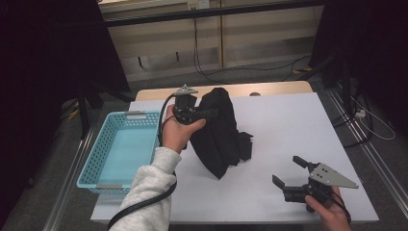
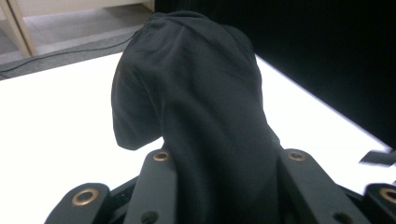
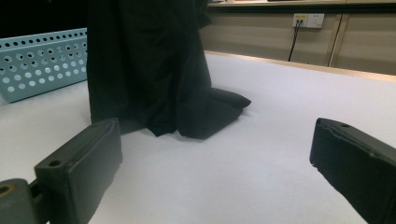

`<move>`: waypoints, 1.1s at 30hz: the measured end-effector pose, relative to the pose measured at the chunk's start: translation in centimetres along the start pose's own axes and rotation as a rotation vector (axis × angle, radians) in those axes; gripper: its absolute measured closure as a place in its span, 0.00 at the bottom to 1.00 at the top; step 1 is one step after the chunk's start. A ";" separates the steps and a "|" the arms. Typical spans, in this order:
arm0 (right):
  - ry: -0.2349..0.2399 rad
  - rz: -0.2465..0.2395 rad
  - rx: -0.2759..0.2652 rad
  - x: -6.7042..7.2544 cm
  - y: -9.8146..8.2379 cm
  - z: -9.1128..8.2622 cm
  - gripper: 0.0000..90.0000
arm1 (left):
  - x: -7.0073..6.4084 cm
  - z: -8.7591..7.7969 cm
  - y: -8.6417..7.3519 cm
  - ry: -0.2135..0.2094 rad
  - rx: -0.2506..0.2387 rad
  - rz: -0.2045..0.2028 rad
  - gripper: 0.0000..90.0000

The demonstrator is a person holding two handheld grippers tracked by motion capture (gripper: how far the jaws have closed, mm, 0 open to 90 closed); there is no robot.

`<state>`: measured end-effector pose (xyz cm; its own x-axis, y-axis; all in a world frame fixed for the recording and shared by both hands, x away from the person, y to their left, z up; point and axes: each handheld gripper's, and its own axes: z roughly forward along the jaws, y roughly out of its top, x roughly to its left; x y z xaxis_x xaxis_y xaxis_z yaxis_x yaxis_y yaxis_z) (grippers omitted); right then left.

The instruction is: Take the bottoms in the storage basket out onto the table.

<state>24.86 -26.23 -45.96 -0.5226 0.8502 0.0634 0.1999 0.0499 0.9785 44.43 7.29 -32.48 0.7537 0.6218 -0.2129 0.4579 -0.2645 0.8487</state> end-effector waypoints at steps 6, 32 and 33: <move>0.000 -0.014 0.005 0.1 0.0 0.0 0.02 | 0.1 0.9 -2.1 0.021 0.042 0.024 0.77; -0.010 -0.041 0.028 0.2 0.0 0.4 0.02 | 1.2 -0.1 -7.6 0.126 0.069 0.090 0.19; -0.011 -0.042 0.031 0.2 0.0 0.5 0.02 | 1.5 -0.3 -8.1 0.126 0.078 0.075 0.18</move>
<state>25.12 -25.78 -46.03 -0.5223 0.8525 0.0204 0.2034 0.1013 0.9738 41.65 10.60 -39.53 0.7246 0.6841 -0.0839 0.4412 -0.3669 0.8190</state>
